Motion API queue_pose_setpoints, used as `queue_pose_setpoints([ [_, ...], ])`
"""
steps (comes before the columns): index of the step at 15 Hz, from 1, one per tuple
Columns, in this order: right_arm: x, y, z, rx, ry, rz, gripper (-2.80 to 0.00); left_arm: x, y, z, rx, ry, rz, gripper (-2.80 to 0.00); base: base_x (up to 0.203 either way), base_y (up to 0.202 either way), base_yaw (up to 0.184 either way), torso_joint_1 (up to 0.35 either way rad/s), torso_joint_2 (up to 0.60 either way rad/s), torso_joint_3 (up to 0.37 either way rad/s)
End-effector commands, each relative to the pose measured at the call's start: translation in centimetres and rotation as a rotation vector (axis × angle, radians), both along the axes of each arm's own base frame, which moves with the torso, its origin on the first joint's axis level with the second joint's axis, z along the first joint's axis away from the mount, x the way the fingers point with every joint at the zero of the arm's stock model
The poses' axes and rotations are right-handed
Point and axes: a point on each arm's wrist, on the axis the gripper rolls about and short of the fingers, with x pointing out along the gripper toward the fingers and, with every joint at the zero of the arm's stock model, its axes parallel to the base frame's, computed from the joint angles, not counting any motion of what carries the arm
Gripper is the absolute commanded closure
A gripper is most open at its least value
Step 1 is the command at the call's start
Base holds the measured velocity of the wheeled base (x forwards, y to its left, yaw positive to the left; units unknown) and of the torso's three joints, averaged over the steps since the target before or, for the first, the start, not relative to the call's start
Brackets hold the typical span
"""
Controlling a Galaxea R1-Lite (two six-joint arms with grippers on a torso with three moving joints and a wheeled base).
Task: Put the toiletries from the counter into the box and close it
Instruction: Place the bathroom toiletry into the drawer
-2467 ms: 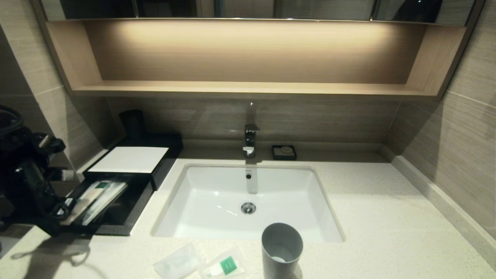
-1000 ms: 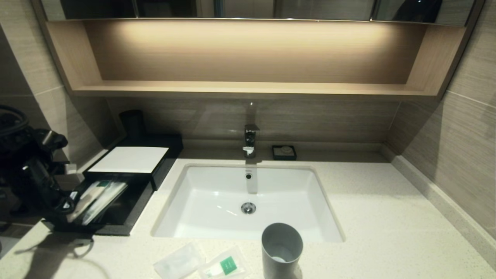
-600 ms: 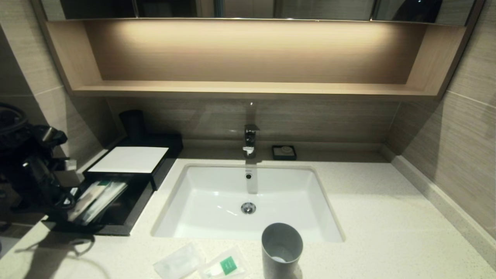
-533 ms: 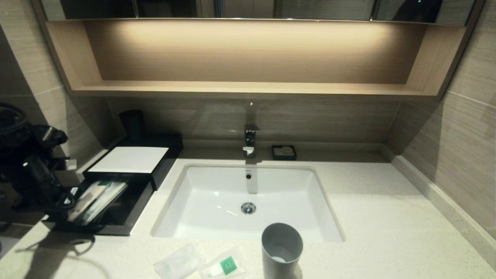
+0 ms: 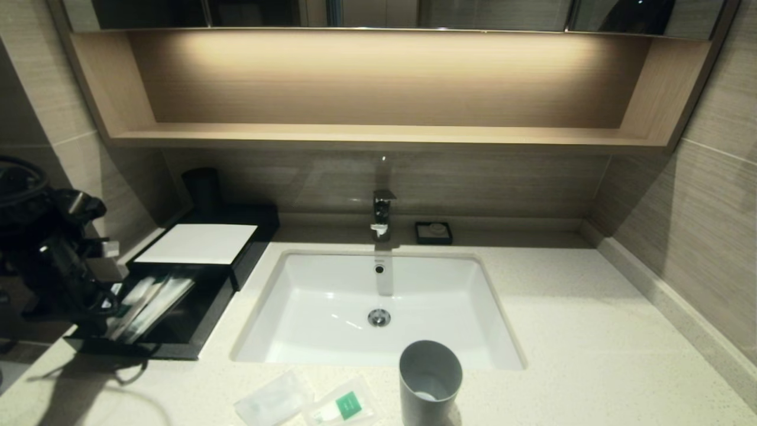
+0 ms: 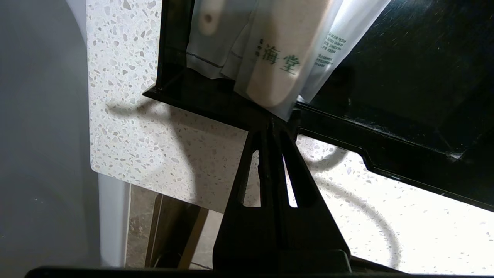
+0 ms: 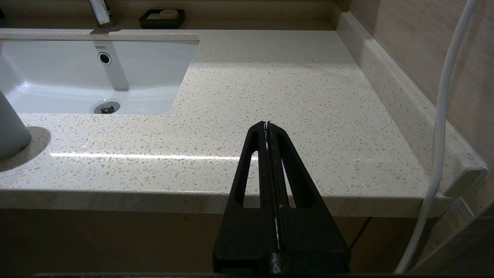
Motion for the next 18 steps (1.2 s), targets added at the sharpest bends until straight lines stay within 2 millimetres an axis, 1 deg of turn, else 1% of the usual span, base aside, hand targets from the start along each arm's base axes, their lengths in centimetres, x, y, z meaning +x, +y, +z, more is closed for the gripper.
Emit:
queue_pose_setpoints([
  [1,0.0,0.0,0.0,0.000,0.000,0.000,0.00,0.2,0.0,-0.4,-0.005,0.014,-0.001,0.00,0.000,0.000,0.000,0.000,0.00,0.000],
  [4,0.0,0.0,0.0,0.000,0.001,0.000,0.00,0.3,-0.1,-0.3,-0.006,0.009,0.005,0.00,0.000,0.000,0.000,0.000,0.00,0.000],
  [6,0.0,0.0,0.0,0.000,0.001,0.000,0.00,0.1,-0.3,0.4,-0.004,-0.016,0.016,0.00,0.000,0.000,0.000,0.000,0.00,0.000],
  [8,0.0,0.0,0.0,0.000,0.001,0.000,0.00,-0.6,-1.1,1.8,0.000,-0.055,0.002,0.00,0.000,0.000,0.000,0.000,0.00,0.000],
  [12,0.0,0.0,0.0,0.000,0.000,0.000,0.00,-2.3,-3.7,5.0,-0.057,-0.164,-0.057,0.00,0.000,0.000,0.000,0.000,0.00,0.000],
  [13,0.0,0.0,0.0,0.000,0.001,0.000,0.00,-2.9,-4.4,5.7,-0.112,-0.200,-0.094,0.00,0.000,0.000,0.000,0.000,0.00,0.000],
  [15,0.0,0.0,0.0,0.000,0.001,0.000,0.00,-4.1,-7.0,6.7,-0.191,-0.233,-0.197,0.00,0.000,0.000,0.000,0.000,0.00,0.000],
  [18,0.0,0.0,0.0,0.000,0.001,0.000,0.00,-5.6,-11.3,6.1,-0.237,-0.197,-0.354,0.00,0.000,0.000,0.000,0.000,0.00,0.000],
])
